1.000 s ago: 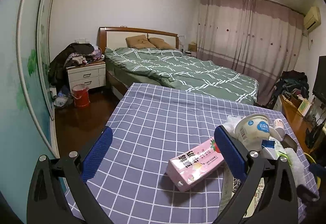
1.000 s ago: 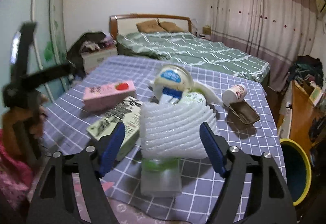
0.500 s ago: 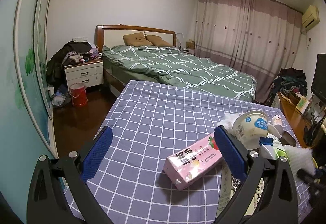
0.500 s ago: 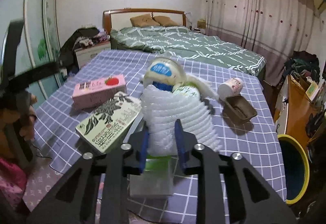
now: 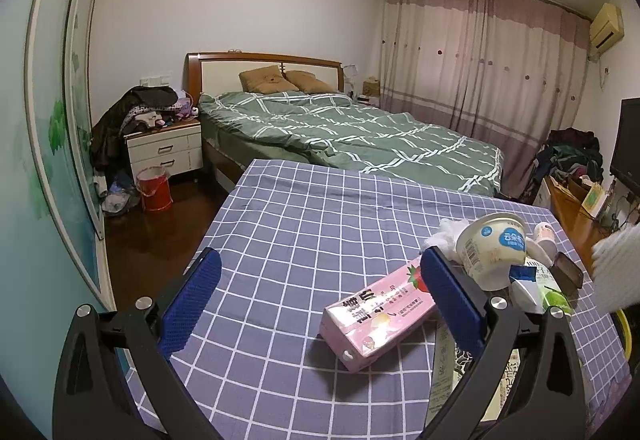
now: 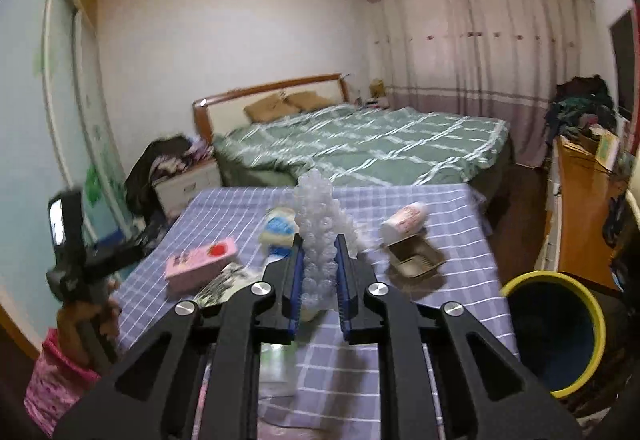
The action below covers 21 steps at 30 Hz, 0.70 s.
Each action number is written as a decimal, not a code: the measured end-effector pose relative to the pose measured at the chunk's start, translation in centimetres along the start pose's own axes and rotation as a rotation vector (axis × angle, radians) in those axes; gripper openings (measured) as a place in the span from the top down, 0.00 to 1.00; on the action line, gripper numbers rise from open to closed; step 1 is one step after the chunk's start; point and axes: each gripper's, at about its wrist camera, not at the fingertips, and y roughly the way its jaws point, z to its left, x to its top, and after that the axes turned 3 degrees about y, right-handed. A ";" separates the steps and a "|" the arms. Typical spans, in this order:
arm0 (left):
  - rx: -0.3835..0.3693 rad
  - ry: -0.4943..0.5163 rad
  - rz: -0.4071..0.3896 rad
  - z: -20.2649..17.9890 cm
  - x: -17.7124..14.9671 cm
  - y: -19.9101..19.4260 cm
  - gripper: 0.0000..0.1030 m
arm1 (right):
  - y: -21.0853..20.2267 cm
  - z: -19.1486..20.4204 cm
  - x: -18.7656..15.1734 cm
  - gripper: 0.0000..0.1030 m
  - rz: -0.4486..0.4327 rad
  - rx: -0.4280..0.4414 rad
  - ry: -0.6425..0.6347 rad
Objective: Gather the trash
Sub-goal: 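Carry the foam net sleeve over the bin and open the right tool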
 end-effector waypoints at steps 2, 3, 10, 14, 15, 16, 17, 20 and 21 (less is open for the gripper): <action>-0.003 0.004 -0.003 -0.1 0.0 -0.1 0.05 | -0.6 -2.4 0.6 0.86 -0.031 -0.071 0.036; -0.005 0.006 -0.005 -0.1 0.0 -0.1 0.05 | -0.7 -3.5 0.7 0.86 -0.040 -0.103 0.053; -0.016 0.022 -0.015 -0.5 -0.2 -0.6 0.05 | -0.5 -13.0 0.2 0.86 -0.026 -0.386 0.185; -0.018 0.034 -0.016 -0.8 -0.2 -0.6 0.05 | 1.1 -17.0 -1.1 0.86 0.039 -0.475 0.233; -0.017 0.037 -0.017 -0.8 -0.2 -0.6 0.05 | 1.7 -17.8 -1.5 0.85 0.065 -0.491 0.242; -0.017 0.039 -0.017 -0.9 -0.2 -0.6 0.05 | 2.1 -18.4 -1.9 0.85 0.079 -0.501 0.252; -0.017 0.040 -0.017 -0.9 -0.2 -0.6 0.05 | 2.5 -18.9 -2.2 0.83 0.089 -0.514 0.260; -0.019 0.044 -0.014 -1.1 -0.2 -0.5 0.05 | 3.4 -19.8 -2.9 0.74 0.120 -0.552 0.263; -0.020 0.045 -0.013 -1.1 -0.2 -0.5 0.05 | 3.3 -20.1 -3.0 0.70 0.115 -0.558 0.268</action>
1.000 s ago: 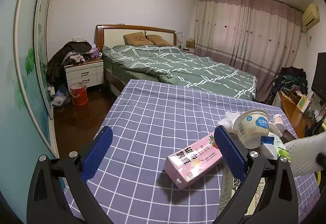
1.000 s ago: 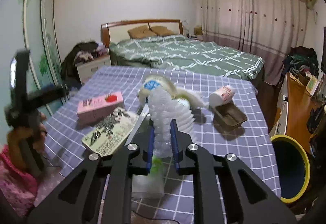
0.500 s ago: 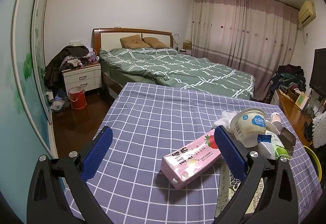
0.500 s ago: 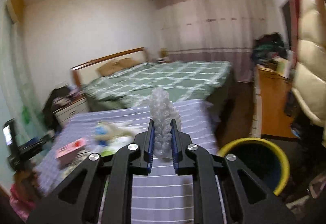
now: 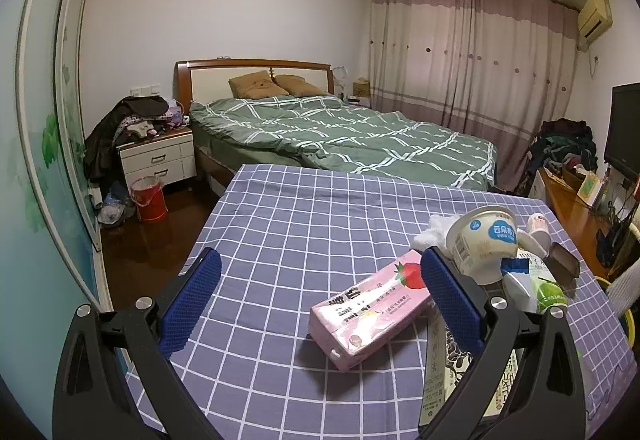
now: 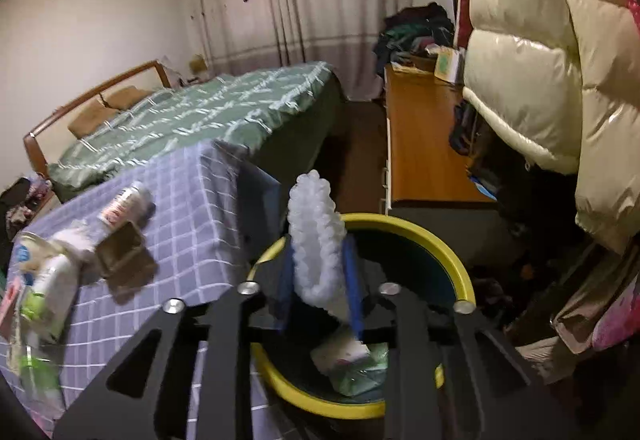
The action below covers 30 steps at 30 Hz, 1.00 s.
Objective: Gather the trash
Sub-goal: 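Carry the foam net sleeve over the bin and open the right tool, then grasp the clear jar with green lid with the left tool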
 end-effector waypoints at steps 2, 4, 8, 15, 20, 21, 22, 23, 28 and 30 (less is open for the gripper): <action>-0.006 0.004 0.002 -0.1 0.0 0.0 0.05 | -0.3 0.3 -0.1 0.66 -0.015 0.013 0.007; -0.015 0.014 -0.001 -0.4 0.0 -0.1 0.05 | -0.7 1.2 -0.1 0.63 -0.039 0.030 0.005; -0.055 0.049 -0.009 -1.3 -0.1 -0.4 0.05 | -1.0 4.0 -0.3 0.56 -0.078 0.091 -0.015; -0.306 0.194 -0.054 -5.5 -0.4 -2.5 0.05 | -0.2 6.6 -1.5 0.48 -0.078 0.088 -0.103; -0.584 0.402 -0.013 -11.5 -1.7 -4.9 0.05 | 0.3 6.2 -1.4 0.44 -0.066 0.090 -0.082; -0.645 0.452 0.023 -12.9 -2.1 -5.0 0.05 | 0.3 6.0 -1.5 0.43 -0.068 0.093 -0.077; -0.674 0.487 0.042 -13.9 -2.4 -5.2 0.05 | 0.2 5.9 -1.5 0.43 -0.070 0.095 -0.074; -0.705 0.537 0.068 -15.2 -2.9 -5.2 0.05 | 0.1 5.8 -1.4 0.42 -0.072 0.097 -0.071; -0.773 0.661 0.188 -18.8 -4.4 -3.8 0.05 | 0.1 5.8 -1.5 0.41 -0.076 0.111 -0.071; -0.766 0.666 0.231 -19.2 -4.8 -2.5 0.05 | 0.0 5.9 -1.5 0.40 -0.074 0.119 -0.075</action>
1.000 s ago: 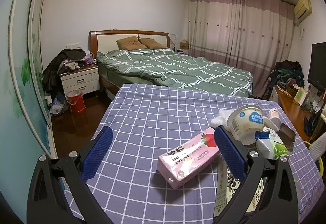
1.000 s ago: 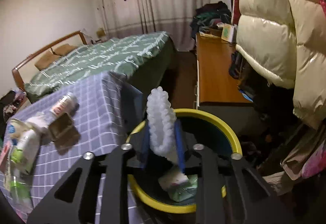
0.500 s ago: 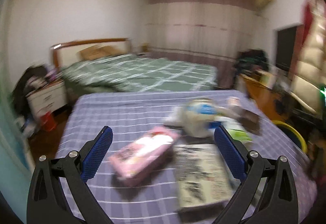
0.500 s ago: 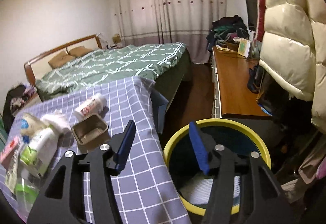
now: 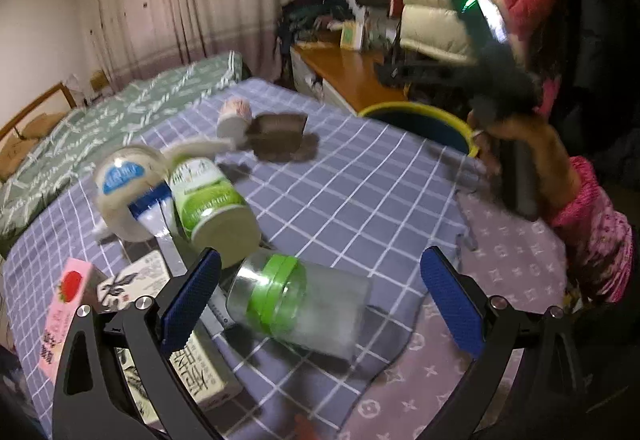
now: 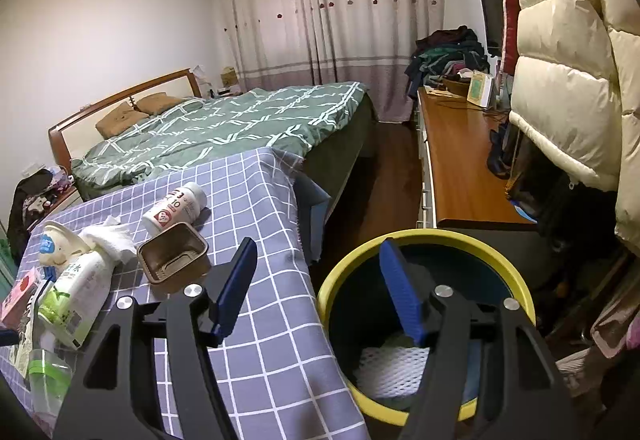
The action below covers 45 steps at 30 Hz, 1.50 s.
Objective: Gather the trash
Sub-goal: 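Grasp the clear jar with green lid with the left tool, then carry the clear jar over the bin and open the left tool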
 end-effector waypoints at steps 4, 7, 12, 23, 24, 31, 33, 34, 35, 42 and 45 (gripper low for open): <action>-0.017 -0.013 0.047 0.5 -0.4 1.4 0.05 | -0.1 0.1 0.0 0.39 0.005 0.013 -0.003; -0.024 -0.011 0.076 0.9 -0.6 2.4 0.05 | 0.0 0.1 0.0 0.38 0.013 0.021 -0.004; -0.037 0.012 0.101 0.3 -0.7 3.1 0.07 | 0.1 -0.1 0.0 0.38 0.021 0.031 0.004; 0.003 -0.012 0.113 0.0 -0.5 2.7 0.22 | 0.1 -0.1 0.1 0.38 0.011 0.036 0.017; 0.000 -0.013 0.104 -0.1 -0.4 2.4 0.22 | 0.1 -0.1 0.1 0.38 0.010 0.037 0.019; -0.035 -0.004 0.033 -1.5 1.6 0.1 0.22 | -0.7 -0.6 0.5 0.38 -0.012 0.035 0.037; -0.028 0.008 0.028 -2.1 2.6 -0.2 0.22 | -1.7 -1.3 0.8 0.38 -0.037 0.015 0.043; -0.027 0.012 0.025 -2.3 3.0 -0.3 0.22 | -2.3 -1.6 1.0 0.38 -0.049 0.005 0.040; -0.028 0.016 0.020 -2.6 3.7 -0.3 0.22 | -3.0 -2.1 1.2 0.38 -0.058 -0.011 0.032; -0.063 0.041 0.013 -4.6 7.8 2.7 0.22 | -7.6 -6.6 1.8 0.37 -0.087 -0.039 0.029; -0.084 0.057 0.019 -5.8 10.2 5.2 0.22 | -9.2 -8.2 1.5 0.33 -0.097 -0.057 0.025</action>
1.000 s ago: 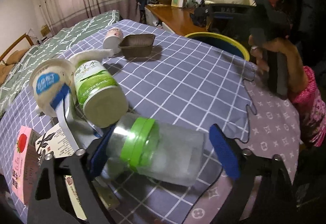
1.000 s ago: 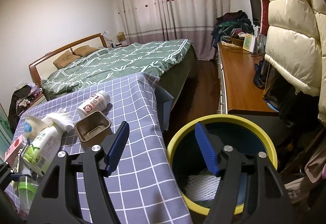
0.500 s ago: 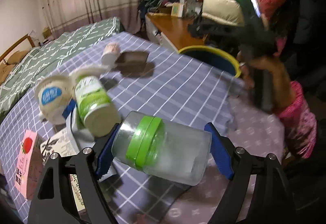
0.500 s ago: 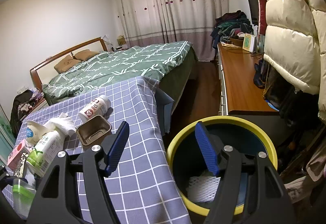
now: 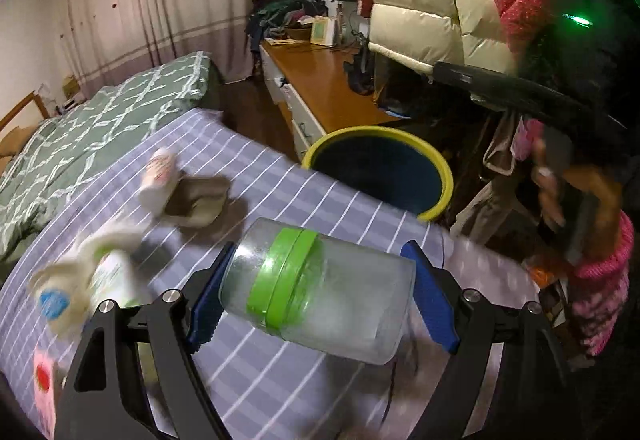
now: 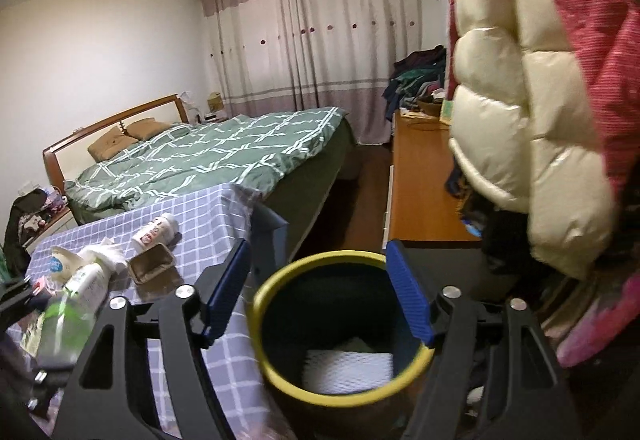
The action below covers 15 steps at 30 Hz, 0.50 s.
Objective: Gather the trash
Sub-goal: 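Carry the clear jar over the bin and open the left tool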
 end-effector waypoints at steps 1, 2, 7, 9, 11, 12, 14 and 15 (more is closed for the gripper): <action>-0.004 0.007 0.002 -0.4 0.7 0.8 0.22 | -0.4 -0.7 0.0 0.33 -0.004 -0.004 0.005; -0.011 0.017 0.004 -0.9 1.7 1.9 0.22 | -0.8 -1.3 -0.1 0.33 -0.007 -0.010 0.011; -0.040 0.037 0.031 -2.6 6.2 7.4 0.22 | -3.0 -4.8 -0.5 0.33 -0.029 -0.041 0.063; -0.042 0.043 0.051 -3.4 7.6 9.4 0.22 | -3.7 -6.0 -0.8 0.33 -0.037 -0.051 0.084; -0.052 0.038 0.070 -4.0 9.0 11.5 0.22 | -4.0 -6.7 -0.9 0.33 -0.038 -0.063 0.093; -0.060 0.033 0.085 -4.3 9.6 12.7 0.22 | -4.2 -7.2 -0.9 0.33 -0.038 -0.068 0.101; -0.055 0.019 0.106 -4.8 10.6 14.8 0.22 | -4.4 -7.8 -0.9 0.33 -0.041 -0.070 0.114; -0.052 0.011 0.116 -5.0 11.0 15.9 0.22 | -4.4 -7.7 -0.8 0.33 -0.044 -0.073 0.116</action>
